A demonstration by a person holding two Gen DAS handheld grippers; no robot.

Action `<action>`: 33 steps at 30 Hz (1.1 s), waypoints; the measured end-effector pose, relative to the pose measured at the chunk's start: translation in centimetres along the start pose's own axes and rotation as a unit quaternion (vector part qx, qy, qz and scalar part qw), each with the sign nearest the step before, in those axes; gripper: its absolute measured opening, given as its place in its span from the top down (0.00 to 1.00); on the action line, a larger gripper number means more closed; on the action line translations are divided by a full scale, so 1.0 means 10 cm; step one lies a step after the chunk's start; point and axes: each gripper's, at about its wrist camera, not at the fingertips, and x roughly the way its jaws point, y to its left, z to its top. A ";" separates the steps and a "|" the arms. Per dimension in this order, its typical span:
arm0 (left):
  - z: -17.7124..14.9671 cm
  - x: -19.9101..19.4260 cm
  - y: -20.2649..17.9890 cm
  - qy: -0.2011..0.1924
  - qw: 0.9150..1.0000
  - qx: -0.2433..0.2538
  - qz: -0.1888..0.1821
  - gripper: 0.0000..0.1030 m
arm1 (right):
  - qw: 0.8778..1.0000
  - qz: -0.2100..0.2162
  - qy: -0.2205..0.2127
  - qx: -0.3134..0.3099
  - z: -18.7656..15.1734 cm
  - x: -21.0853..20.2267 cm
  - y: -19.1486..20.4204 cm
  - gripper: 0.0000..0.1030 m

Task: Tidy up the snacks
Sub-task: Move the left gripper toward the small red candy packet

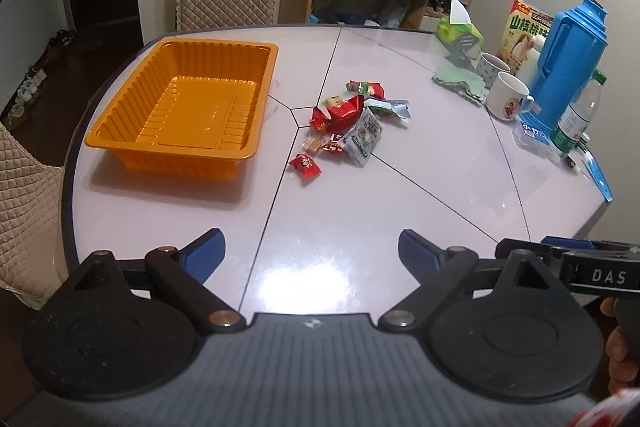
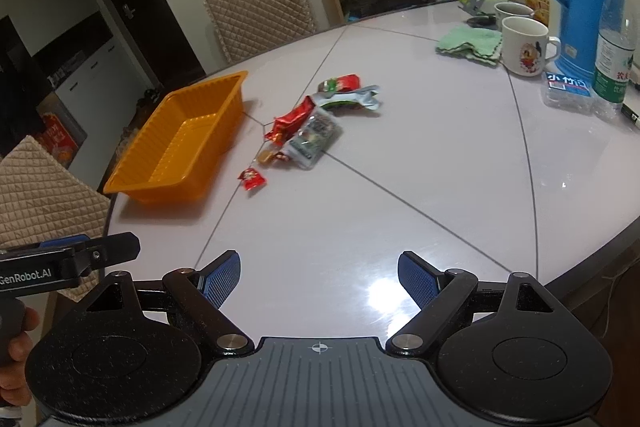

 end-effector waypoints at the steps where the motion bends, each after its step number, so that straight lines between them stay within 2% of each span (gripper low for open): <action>1: -0.01 0.01 -0.04 -0.004 1.000 0.002 0.003 0.13 | 1.000 0.003 -0.001 0.000 0.01 0.00 -0.05 0.17; 12: 0.01 0.35 -0.34 -0.026 0.999 0.014 0.028 0.19 | 1.000 0.011 0.000 0.015 0.15 0.16 -0.42 0.17; 17: 0.06 0.68 -0.41 -0.027 0.999 0.031 0.030 0.30 | 1.000 -0.002 0.005 0.023 0.24 0.32 -0.51 0.17; 22: 0.19 1.05 -0.39 -0.026 0.999 0.022 0.042 0.42 | 0.999 -0.017 0.009 0.031 0.36 0.48 -0.60 0.17; 25: 0.24 1.26 -0.37 -0.031 0.998 0.018 0.055 0.44 | 0.999 -0.029 0.016 0.036 0.43 0.62 -0.65 0.17; 27: 0.28 1.43 -0.36 -0.021 0.998 0.013 0.064 0.48 | 0.998 -0.033 0.021 0.043 0.47 0.70 -0.68 0.17; 30: 0.32 1.65 -0.32 -0.008 0.998 0.002 0.069 0.60 | 0.998 -0.040 0.027 0.046 0.53 0.82 -0.72 0.17; 33: 0.35 1.82 -0.28 0.003 0.997 -0.009 0.082 0.62 | 0.997 -0.047 0.033 0.051 0.58 0.92 -0.76 0.17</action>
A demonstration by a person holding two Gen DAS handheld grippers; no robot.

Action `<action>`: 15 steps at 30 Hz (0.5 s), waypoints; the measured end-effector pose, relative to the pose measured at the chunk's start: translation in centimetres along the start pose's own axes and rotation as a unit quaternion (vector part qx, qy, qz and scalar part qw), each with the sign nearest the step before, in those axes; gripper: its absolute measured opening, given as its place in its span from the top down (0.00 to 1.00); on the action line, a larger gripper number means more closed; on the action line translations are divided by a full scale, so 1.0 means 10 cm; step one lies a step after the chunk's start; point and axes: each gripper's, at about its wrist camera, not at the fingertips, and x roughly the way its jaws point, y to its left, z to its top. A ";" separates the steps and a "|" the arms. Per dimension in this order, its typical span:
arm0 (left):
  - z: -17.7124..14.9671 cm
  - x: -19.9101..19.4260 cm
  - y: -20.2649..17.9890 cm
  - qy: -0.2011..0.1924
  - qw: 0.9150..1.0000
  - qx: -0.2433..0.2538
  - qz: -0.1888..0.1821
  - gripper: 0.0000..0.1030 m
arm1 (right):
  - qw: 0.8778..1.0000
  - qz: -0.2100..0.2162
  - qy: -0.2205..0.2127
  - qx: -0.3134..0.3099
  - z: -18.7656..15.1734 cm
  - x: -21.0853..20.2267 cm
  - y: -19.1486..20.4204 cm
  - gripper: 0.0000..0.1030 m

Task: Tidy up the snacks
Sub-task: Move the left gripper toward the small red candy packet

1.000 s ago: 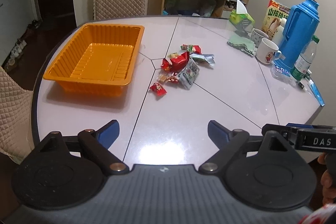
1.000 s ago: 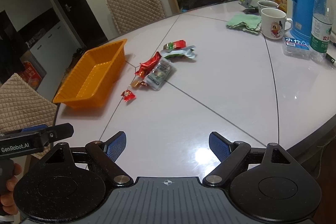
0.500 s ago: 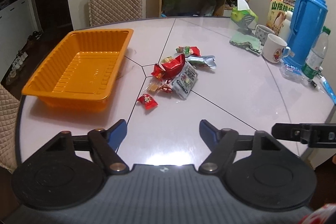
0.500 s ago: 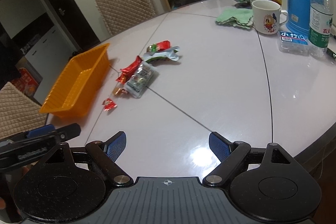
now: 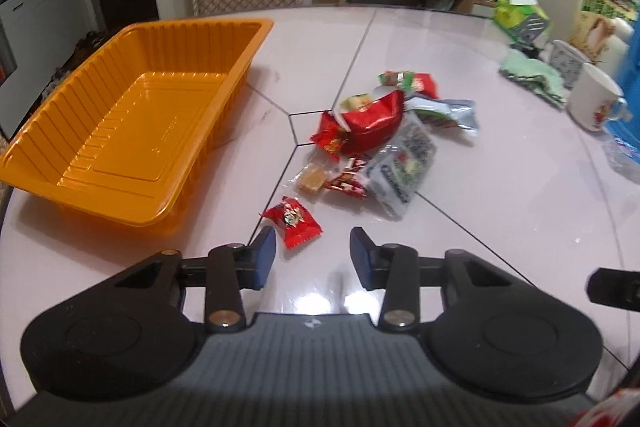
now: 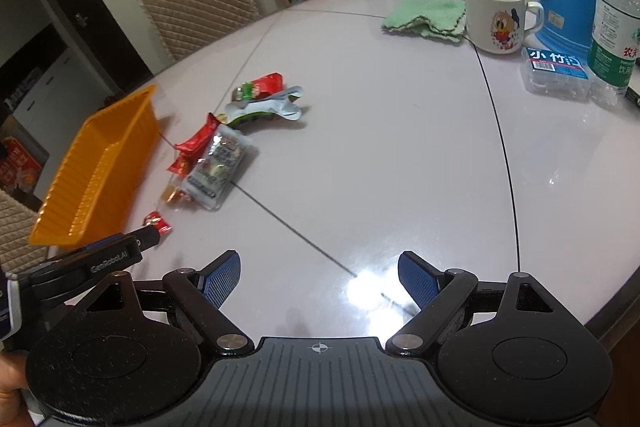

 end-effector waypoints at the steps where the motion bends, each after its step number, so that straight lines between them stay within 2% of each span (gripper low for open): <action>1: 0.01 0.03 0.01 0.001 1.000 -0.003 0.004 0.62 | 1.000 -0.002 0.002 0.002 0.02 0.03 -0.01 0.17; 11: 0.07 0.28 -0.01 0.009 0.999 -0.017 0.029 0.62 | 1.000 -0.022 0.012 0.014 0.13 0.18 -0.15 0.17; 15: 0.07 0.36 -0.02 0.013 0.999 -0.019 0.039 0.68 | 0.999 -0.026 0.017 0.016 0.13 0.21 -0.20 0.17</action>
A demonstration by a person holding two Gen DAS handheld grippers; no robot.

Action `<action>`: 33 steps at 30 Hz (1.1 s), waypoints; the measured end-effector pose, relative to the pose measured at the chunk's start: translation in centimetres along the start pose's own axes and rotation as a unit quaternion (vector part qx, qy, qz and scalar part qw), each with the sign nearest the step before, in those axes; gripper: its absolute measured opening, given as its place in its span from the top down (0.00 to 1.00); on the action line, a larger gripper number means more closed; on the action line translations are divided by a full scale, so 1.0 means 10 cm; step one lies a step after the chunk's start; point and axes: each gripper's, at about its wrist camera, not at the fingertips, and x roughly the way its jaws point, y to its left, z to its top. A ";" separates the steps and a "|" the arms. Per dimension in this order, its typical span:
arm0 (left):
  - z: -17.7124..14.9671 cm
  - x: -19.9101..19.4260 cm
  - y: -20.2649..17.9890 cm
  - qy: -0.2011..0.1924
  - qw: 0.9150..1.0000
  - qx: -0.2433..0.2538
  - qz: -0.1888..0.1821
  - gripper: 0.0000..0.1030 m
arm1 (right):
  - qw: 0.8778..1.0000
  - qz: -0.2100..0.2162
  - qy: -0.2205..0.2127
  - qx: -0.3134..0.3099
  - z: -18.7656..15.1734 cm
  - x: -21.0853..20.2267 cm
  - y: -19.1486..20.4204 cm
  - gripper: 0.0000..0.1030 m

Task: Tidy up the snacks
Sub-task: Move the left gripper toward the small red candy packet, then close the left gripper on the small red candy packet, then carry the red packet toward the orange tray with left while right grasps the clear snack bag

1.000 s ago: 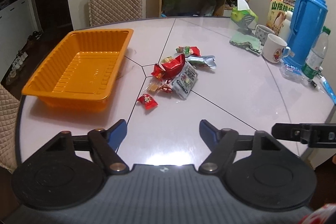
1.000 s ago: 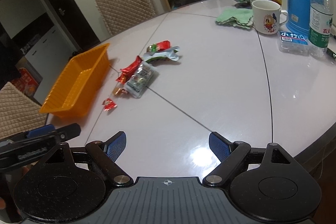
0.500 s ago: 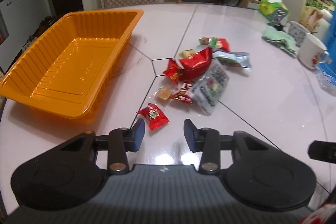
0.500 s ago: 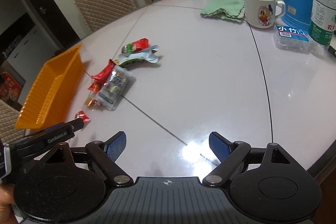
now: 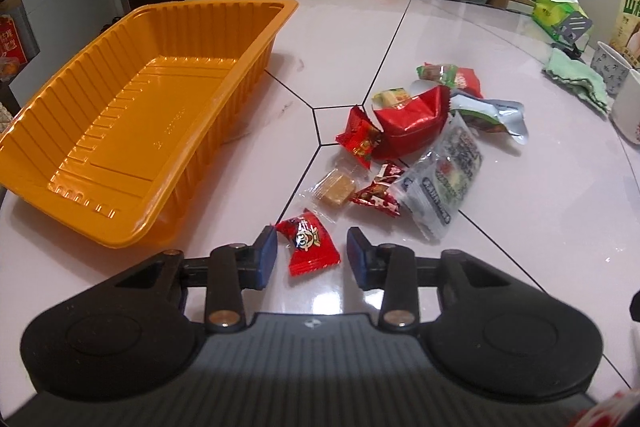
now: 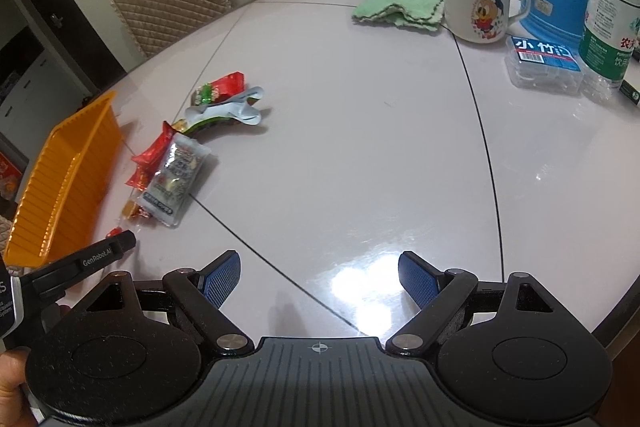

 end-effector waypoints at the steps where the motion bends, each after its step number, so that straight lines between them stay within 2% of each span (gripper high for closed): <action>1: 0.00 0.01 0.00 -0.002 1.000 0.000 0.002 0.69 | 1.000 0.000 0.001 0.000 0.00 0.01 -0.01 0.17; 3: 0.00 0.02 0.00 -0.005 1.000 0.000 0.003 0.71 | 1.000 -0.001 0.003 0.000 0.00 0.01 -0.03 0.17; 5: 0.00 0.01 -0.01 -0.005 1.000 0.003 0.001 0.77 | 1.000 -0.001 0.005 0.000 0.00 0.03 -0.04 0.17; 11: -0.02 -0.02 0.00 0.000 1.000 0.009 0.001 0.80 | 1.000 0.004 0.005 -0.002 0.01 0.05 -0.04 0.17; 15: -0.02 -0.10 0.05 0.007 1.000 0.007 -0.010 0.80 | 1.000 0.011 0.003 -0.007 0.04 0.08 -0.01 0.17; 18: 0.00 -0.22 0.09 -0.003 1.000 0.007 -0.022 0.80 | 1.000 0.019 0.001 -0.013 0.07 0.11 0.05 0.17; 26: 0.19 -0.55 0.24 -0.029 0.998 0.011 -0.050 0.80 | 0.998 0.057 -0.010 -0.035 0.22 0.25 0.37 0.17; 33: 0.34 -0.65 0.44 -0.032 0.998 0.007 -0.060 0.80 | 0.994 0.092 -0.019 -0.047 0.32 0.41 0.67 0.17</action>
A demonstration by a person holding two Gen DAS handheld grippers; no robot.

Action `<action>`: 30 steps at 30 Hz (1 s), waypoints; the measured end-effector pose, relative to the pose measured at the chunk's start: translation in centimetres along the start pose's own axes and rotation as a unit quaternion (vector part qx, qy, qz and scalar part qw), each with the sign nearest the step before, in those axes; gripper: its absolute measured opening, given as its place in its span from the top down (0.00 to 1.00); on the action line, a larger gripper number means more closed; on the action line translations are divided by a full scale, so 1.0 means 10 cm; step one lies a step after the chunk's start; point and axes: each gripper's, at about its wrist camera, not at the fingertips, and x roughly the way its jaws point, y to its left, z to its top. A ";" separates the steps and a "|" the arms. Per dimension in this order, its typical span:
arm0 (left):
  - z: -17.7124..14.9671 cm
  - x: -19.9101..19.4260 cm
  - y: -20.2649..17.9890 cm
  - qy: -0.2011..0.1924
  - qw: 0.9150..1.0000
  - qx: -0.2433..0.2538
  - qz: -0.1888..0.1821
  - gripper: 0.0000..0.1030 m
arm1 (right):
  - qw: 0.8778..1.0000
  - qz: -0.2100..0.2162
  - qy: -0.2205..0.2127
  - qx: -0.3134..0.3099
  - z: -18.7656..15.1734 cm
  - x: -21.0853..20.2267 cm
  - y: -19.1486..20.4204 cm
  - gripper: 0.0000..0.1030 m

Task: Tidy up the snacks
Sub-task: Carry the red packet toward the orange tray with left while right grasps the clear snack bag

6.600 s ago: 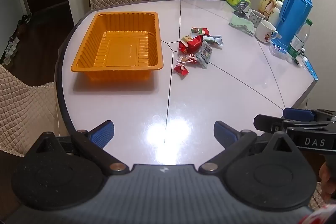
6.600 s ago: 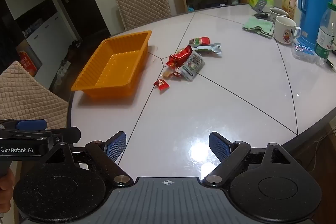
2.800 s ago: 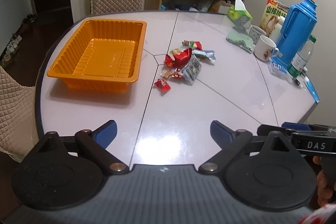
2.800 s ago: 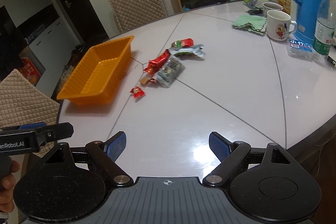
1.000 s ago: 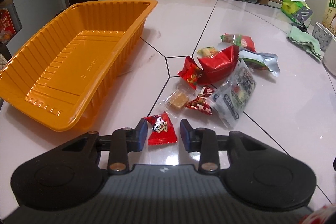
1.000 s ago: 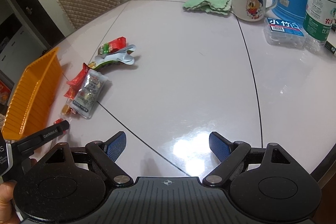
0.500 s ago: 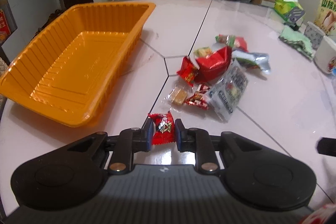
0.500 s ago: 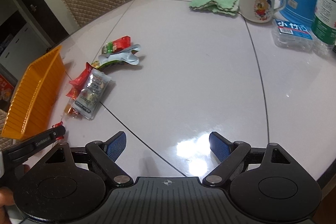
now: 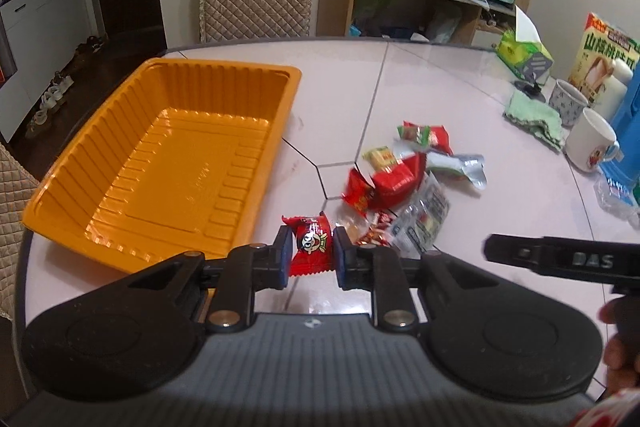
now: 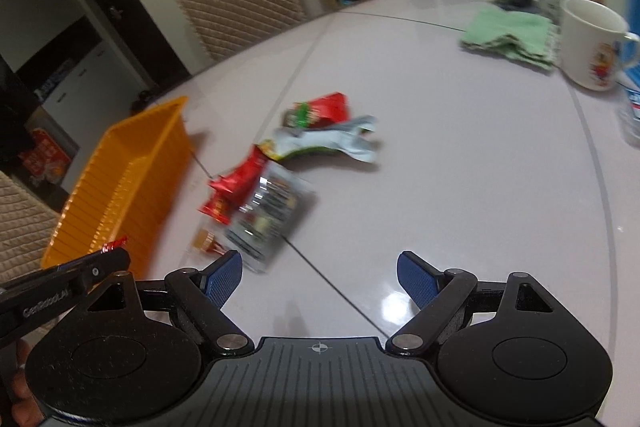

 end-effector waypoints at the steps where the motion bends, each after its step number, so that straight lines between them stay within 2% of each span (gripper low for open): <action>1: 0.02 -0.01 0.03 -0.003 1.000 -0.001 0.000 0.80 | 1.000 0.006 -0.001 0.001 0.02 0.04 0.04 0.17; 2: 0.05 -0.02 0.06 -0.005 1.000 -0.002 0.000 0.80 | 1.000 0.014 -0.002 0.002 0.05 0.12 0.10 0.18; 4: 0.09 -0.03 0.12 -0.009 1.000 -0.005 -0.001 0.80 | 1.000 0.025 0.000 0.003 0.08 0.21 0.15 0.29; 8: 0.15 -0.03 0.23 -0.012 1.000 -0.011 0.001 0.80 | 0.999 0.038 0.003 0.020 0.13 0.38 0.21 0.31; 15: 0.17 0.02 0.42 -0.009 1.000 -0.020 0.004 0.80 | 0.998 0.036 0.011 0.045 0.17 0.64 0.23 0.41; 20: 0.18 0.04 0.50 -0.007 1.000 -0.022 0.004 0.80 | 0.995 0.033 0.009 0.091 0.17 0.73 0.19 0.45; 24: 0.19 0.05 0.56 -0.008 1.000 -0.024 0.005 0.80 | 0.992 0.028 0.008 0.123 0.16 0.78 0.14 0.56; 30: 0.19 0.04 0.61 -0.007 1.000 -0.028 0.008 0.80 | 0.989 0.026 0.002 0.145 0.15 0.74 0.09 0.62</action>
